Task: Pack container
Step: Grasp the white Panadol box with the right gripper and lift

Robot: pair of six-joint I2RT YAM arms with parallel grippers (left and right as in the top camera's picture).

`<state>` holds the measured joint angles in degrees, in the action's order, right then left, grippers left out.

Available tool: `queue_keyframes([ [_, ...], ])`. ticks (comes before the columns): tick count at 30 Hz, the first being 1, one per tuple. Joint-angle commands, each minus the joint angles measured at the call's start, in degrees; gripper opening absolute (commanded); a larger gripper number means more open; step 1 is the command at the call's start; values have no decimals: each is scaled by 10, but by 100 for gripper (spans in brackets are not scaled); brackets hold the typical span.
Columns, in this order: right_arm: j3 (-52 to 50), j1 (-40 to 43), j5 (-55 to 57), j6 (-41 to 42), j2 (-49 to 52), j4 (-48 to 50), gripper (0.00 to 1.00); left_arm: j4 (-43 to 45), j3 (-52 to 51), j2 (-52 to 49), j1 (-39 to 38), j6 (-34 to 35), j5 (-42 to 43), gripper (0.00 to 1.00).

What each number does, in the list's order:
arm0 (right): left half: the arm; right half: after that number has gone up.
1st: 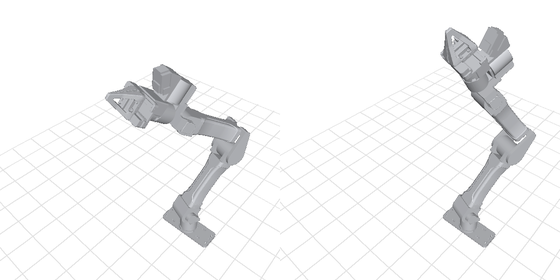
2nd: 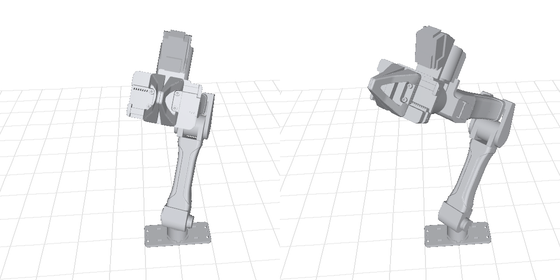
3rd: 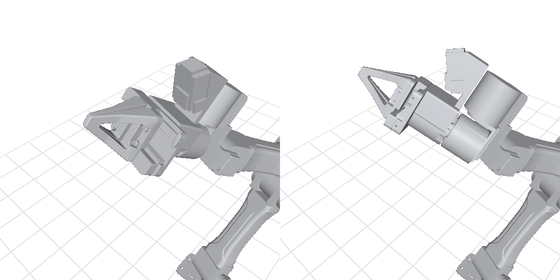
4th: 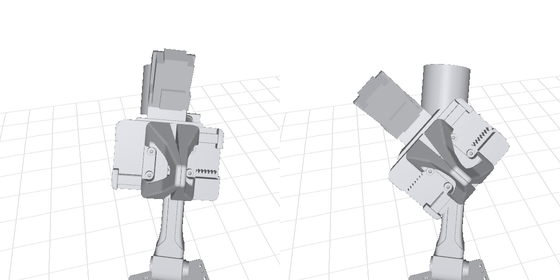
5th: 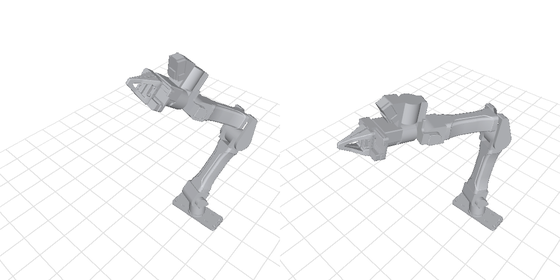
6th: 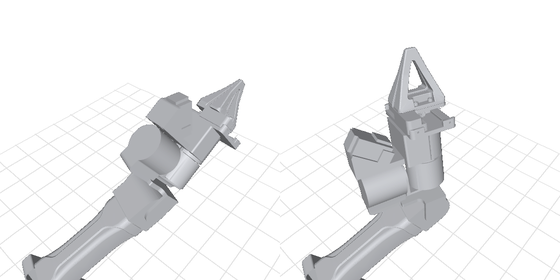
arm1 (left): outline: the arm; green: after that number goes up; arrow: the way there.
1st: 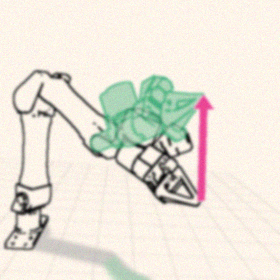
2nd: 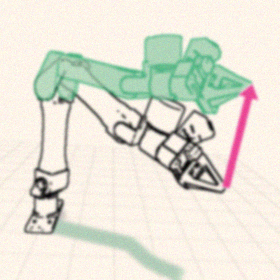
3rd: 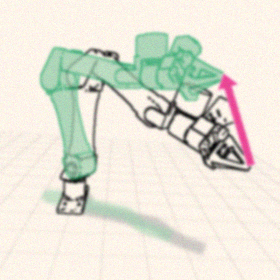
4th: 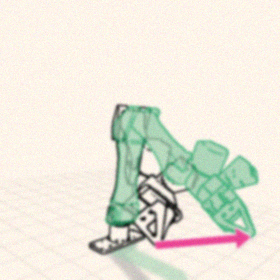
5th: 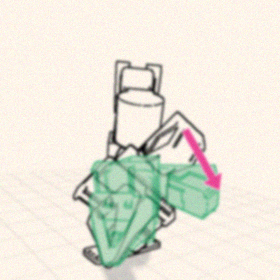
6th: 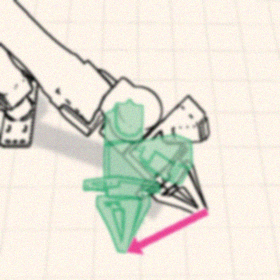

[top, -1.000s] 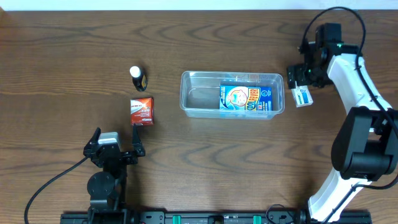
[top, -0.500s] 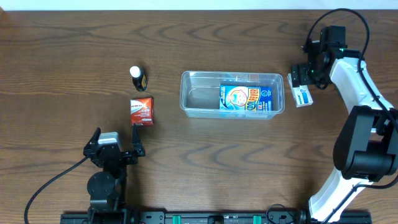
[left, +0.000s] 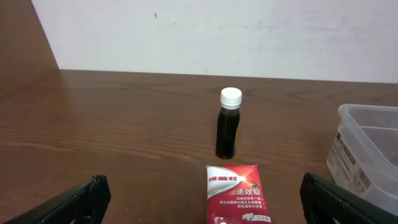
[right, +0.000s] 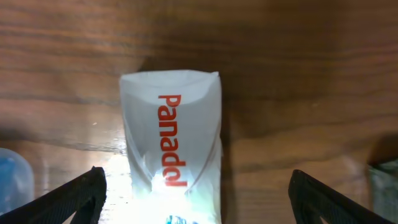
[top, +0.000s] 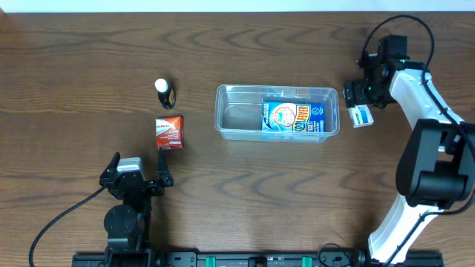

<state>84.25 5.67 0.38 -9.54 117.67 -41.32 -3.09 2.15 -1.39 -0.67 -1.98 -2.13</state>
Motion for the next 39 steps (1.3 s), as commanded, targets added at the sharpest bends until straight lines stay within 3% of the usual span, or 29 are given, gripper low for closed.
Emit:
queue_keyframes([
  [1, -5, 3, -14, -4, 31, -4, 89, -9, -19, -1, 0, -8, -11, 98],
  [7, -5, 3, -19, -4, 46, -11, 81, -9, -19, -1, 0, -8, -11, 98],
  [16, -5, 3, -19, -4, 46, -18, 57, -9, -19, -1, 0, -8, -11, 98],
  [20, -5, 3, -19, -4, 46, -20, 41, -9, -19, -1, 0, -8, -11, 98],
  [32, 31, 3, 17, -4, 31, -41, 41, -9, -19, -1, 0, -8, -11, 98],
  [39, 151, 2, 30, -23, -13, -121, 42, -9, -19, -1, 0, -8, -11, 98],
])
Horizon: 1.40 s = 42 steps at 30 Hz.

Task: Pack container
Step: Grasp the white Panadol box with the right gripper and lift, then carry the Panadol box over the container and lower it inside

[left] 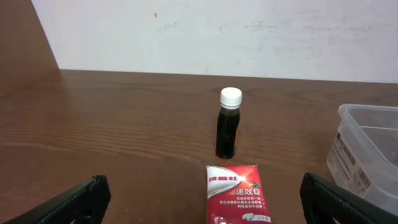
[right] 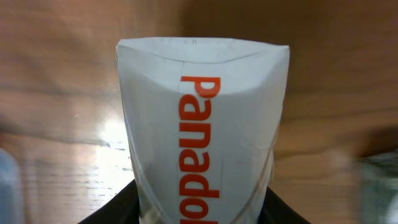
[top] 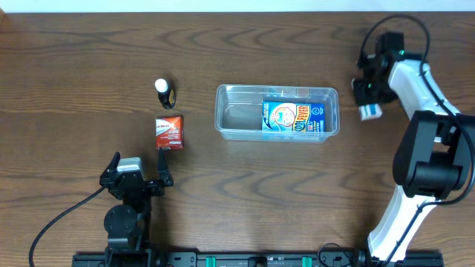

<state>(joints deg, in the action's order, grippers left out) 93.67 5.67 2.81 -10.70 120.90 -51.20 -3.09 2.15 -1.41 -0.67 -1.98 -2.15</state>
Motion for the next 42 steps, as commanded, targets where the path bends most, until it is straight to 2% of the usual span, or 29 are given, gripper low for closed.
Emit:
queue_keyframes([
  [1, 75, 2, -5, -12, -51, -41, 42, -9, -19, -1, 0, -8, -11, 98],
  [6, 154, 0, -53, -12, -81, -105, 39, -9, -19, -1, 0, -8, -11, 98],
  [10, 185, -19, -70, -15, -108, -116, 38, -9, -19, -1, 0, -8, -11, 98],
  [13, 199, -47, -78, -58, -129, -125, 38, -9, -19, 0, 0, -8, -11, 98],
  [19, 200, -129, -78, -121, -154, -161, 45, -9, -19, 0, 0, -8, -11, 98],
  [27, 199, -239, -78, -206, -151, -288, 52, -9, -19, -1, 0, -8, -11, 98],
  [31, 191, -256, -78, -229, -148, -314, 52, -9, -19, -1, 0, -8, -11, 98],
  [42, 152, -251, -78, -221, -148, -293, 54, -9, -19, -1, 0, -8, -11, 98],
])
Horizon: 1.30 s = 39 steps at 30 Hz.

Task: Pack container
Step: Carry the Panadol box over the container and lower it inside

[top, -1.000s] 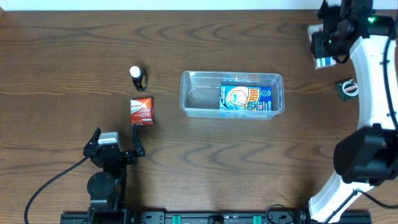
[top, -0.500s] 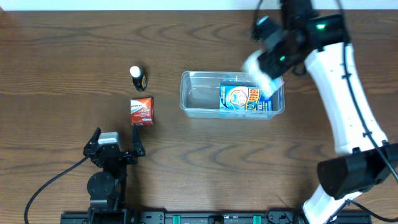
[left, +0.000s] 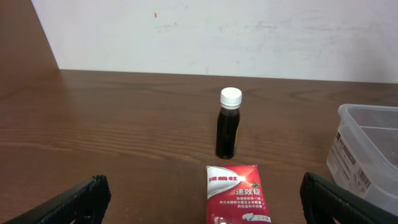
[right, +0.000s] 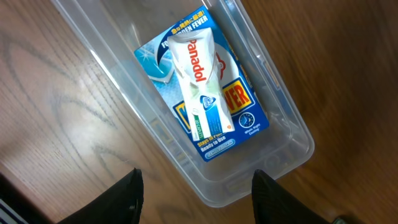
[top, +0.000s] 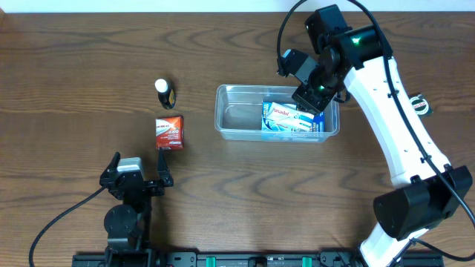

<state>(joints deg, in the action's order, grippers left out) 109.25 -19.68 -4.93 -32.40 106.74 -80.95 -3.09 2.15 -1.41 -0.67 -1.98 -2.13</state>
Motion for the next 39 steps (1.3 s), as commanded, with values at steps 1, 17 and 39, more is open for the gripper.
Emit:
queue_keyframes([
  [1, -3, 3, -1, 12, -6, 12, 54, -9, -19, 0, 0, -8, -11, 98],
  [17, -170, 0, 0, 487, -5, 183, 1, -9, -19, 0, 0, -8, -11, 98],
  [39, -309, -33, 122, 585, -5, 389, 1, -9, -19, -1, 0, -8, -11, 98],
])
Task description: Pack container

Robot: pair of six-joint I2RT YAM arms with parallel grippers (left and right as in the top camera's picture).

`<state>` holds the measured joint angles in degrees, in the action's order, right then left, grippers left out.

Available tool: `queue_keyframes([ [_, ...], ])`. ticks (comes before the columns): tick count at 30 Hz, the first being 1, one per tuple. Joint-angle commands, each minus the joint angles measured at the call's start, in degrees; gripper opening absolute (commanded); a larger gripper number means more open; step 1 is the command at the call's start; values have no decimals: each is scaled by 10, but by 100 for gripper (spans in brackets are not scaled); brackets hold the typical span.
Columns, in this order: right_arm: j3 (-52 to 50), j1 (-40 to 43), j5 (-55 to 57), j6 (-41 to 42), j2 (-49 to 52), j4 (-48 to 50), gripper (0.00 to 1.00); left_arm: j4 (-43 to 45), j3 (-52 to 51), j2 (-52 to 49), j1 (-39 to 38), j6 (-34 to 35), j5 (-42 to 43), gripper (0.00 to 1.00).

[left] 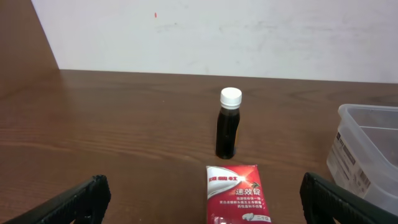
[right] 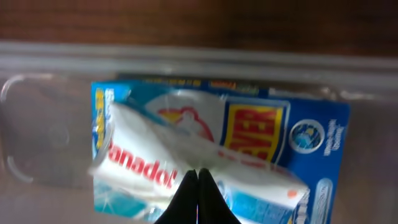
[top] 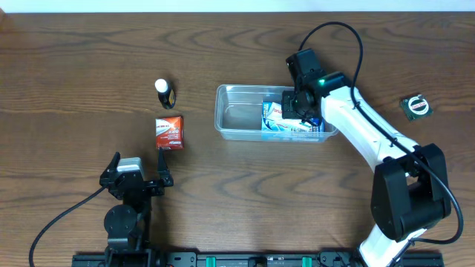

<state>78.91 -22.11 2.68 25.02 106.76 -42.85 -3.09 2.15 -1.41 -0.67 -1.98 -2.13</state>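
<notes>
A clear plastic container (top: 237,132) stands mid-table, its corner visible in the left wrist view as the container (left: 367,146). Inside lies a blue box (right: 298,134) with a white Panadol box (right: 146,163) slanted on top of it. My right gripper (right: 198,172) is shut, fingers pressed together with nothing between them, low over the Panadol box; from overhead the right gripper (top: 295,110) is inside the container's right half. A brown bottle (left: 228,127) with a white cap and a red packet (left: 239,193) sit left of the container. My left gripper (left: 201,200) rests open before the packet.
A small green round item (top: 418,105) lies at the far right of the wooden table. The bottle (top: 163,93) and red packet (top: 169,131) stand between the left arm and the container. The container's left half holds nothing.
My right gripper was open and high above the container; now it is shut and low over the Panadol box inside it. The left arm has not moved.
My right gripper stood open around the Panadol box on the table right of the container, then was shut on it. Later the box lay on the blue box in the container with the gripper open above. Now the gripper is shut just over it.
</notes>
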Motion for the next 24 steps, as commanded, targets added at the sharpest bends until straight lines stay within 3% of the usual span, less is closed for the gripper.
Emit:
queue_keyframes([
  [1, -6, -9, 51, 11, -5, 10, 1, -9, -19, -1, 0, -8, -11, 98],
  [24, -31, -12, 62, 11, -2, 70, 1, -9, -19, -1, 0, -8, -11, 98],
])
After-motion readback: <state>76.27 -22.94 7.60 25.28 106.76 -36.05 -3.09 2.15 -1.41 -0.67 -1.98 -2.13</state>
